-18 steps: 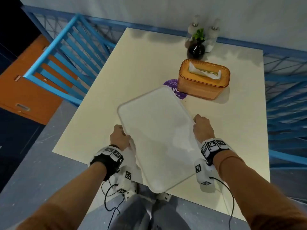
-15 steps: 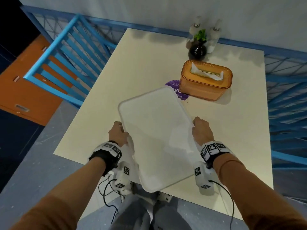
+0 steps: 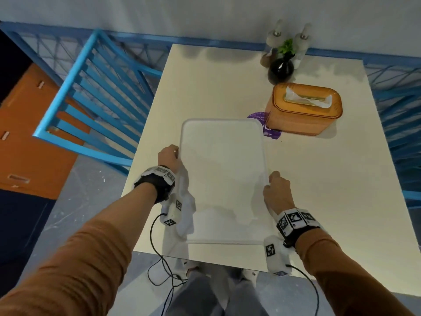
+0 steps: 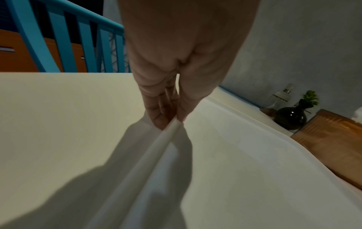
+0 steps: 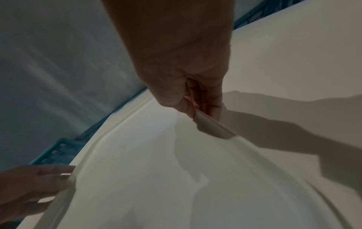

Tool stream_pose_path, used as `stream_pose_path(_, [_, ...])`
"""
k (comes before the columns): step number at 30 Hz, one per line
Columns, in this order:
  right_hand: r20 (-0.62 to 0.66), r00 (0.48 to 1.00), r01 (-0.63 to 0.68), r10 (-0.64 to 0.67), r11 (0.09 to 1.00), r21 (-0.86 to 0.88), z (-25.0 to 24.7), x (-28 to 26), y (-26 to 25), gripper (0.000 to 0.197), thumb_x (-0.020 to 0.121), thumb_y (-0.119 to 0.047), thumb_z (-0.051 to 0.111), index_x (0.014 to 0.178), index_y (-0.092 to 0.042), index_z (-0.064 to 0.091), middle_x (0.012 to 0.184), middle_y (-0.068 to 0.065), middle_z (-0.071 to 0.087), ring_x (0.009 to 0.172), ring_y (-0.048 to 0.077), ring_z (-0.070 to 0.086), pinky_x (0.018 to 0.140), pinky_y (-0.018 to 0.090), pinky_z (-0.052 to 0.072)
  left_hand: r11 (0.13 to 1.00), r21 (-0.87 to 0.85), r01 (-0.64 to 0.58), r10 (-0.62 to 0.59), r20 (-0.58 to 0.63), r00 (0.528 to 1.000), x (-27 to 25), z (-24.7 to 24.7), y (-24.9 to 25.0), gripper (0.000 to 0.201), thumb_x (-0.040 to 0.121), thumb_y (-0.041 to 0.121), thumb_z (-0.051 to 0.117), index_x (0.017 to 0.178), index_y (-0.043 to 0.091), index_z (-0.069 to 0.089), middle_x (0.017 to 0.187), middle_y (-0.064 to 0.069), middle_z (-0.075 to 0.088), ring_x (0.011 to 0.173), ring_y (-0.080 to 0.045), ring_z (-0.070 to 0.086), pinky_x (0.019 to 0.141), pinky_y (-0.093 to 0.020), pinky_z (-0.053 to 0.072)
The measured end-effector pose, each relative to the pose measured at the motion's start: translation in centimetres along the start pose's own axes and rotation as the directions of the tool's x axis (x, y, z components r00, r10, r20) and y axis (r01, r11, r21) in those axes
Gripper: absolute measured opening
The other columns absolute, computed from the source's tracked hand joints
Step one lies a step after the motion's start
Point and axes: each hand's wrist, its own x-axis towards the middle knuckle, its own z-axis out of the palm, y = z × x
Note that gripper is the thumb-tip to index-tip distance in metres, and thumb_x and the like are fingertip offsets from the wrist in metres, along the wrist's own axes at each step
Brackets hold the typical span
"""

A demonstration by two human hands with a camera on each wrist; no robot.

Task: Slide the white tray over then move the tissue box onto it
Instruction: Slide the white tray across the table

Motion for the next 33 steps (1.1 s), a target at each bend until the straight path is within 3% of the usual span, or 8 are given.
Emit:
stream_pose_path(2, [-0.02,1.0,-0.024,0.025,0.999,0.033,0.6,-0.3,-0.6,0.017,0.089,0.005,0.042,0.104,0.006,0.05,0.109,0.031,0.06,0.091,0.04,0.06,0.071,0.036,0.045,0.999,0.027,-0.042,0.041,0.022,0.999,0.4,-0.7,-0.4,0.023,0.081,-0.006,0.054,0.101,0.003,0.063,0.081,-0.009,0.056,0.085,-0.023,0.05,0.074,-0.029,0.039])
stream_pose_path(4, [-0.009,1.0,-0.02,0.021,0.999,0.049,0.9,-0.8,-0.9,0.022,0.09,0.003,0.044,0.11,0.009,0.052,0.106,0.031,0.064,0.089,0.038,0.062,0.074,0.036,0.049,0.997,0.029,-0.068,0.067,0.046,0.997,0.4,-1.3,-1.2,0.022,0.08,-0.005,0.055,0.094,0.011,0.061,0.08,-0.006,0.054,0.082,-0.022,0.048,0.073,-0.028,0.037])
stream_pose_path(7, [0.014,0.999,-0.032,0.031,0.998,0.048,0.8,-2.1,-0.9,0.03,0.09,0.0,0.047,0.118,0.007,0.054,0.109,0.028,0.066,0.1,0.037,0.062,0.08,0.032,0.047,0.995,0.033,-0.099,0.096,0.086,0.992,-0.9,-1.6,-3.1,0.021,0.078,-0.003,0.057,0.098,-0.002,0.063,0.085,-0.011,0.055,0.081,-0.023,0.049,0.072,-0.029,0.037])
stream_pose_path(11, [0.067,0.995,-0.078,0.075,0.996,0.051,1.4,-4.2,-0.5,0.033,0.089,0.0,0.049,0.121,0.003,0.051,0.102,0.024,0.064,0.079,0.025,0.054,0.059,0.024,0.042,0.991,0.015,-0.131,0.127,0.139,0.982,-4.3,-1.2,-5.4,0.033,0.08,-0.002,0.057,0.113,0.0,0.056,0.089,-0.011,0.052,0.086,-0.031,0.053,0.072,-0.03,0.036])
stream_pose_path(14, [0.044,0.997,-0.063,0.062,0.998,0.024,2.4,-5.1,-0.9,0.029,0.087,0.006,0.048,0.115,0.009,0.051,0.097,0.023,0.061,0.075,0.022,0.048,0.062,0.025,0.038,0.992,-0.056,-0.113,0.12,0.149,0.982,-6.2,-1.2,-7.2,0.035,0.079,-0.003,0.057,0.114,0.003,0.056,0.091,-0.014,0.058,0.086,-0.031,0.057,0.076,-0.034,0.045])
stream_pose_path(18, [0.044,0.998,-0.044,0.042,0.997,0.059,3.7,-5.1,-2.8,0.026,0.084,0.01,0.048,0.11,0.011,0.052,0.083,0.014,0.054,0.072,0.022,0.049,0.049,0.023,0.034,0.989,-0.116,-0.087,0.098,0.096,0.991,-5.6,-2.5,-9.4,0.035,0.079,-0.003,0.058,0.113,0.005,0.059,0.102,-0.02,0.067,0.095,-0.035,0.062,0.089,-0.044,0.052])
stream_pose_path(24, [0.001,1.0,0.017,-0.018,0.996,0.086,6.1,-2.6,-7.1,0.026,0.082,0.011,0.048,0.107,0.012,0.053,0.081,0.019,0.059,0.071,0.025,0.054,0.06,0.03,0.044,0.991,-0.127,-0.049,0.053,0.028,0.998,-1.3,-5.4,-10.7,0.032,0.08,-0.004,0.058,0.111,0.002,0.061,0.101,-0.019,0.068,0.095,-0.033,0.063,0.084,-0.036,0.049])
stream_pose_path(33, [-0.027,0.999,-0.018,0.02,0.998,0.062,6.4,2.3,-11.7,0.031,0.085,0.007,0.047,0.116,0.008,0.05,0.113,0.031,0.06,0.1,0.041,0.061,0.086,0.042,0.055,0.994,-0.01,-0.109,0.109,-0.002,0.994,4.8,-7.7,-9.3,0.016,0.08,-0.001,0.059,0.095,0.002,0.064,0.092,-0.019,0.063,0.09,-0.032,0.057,0.082,-0.037,0.044])
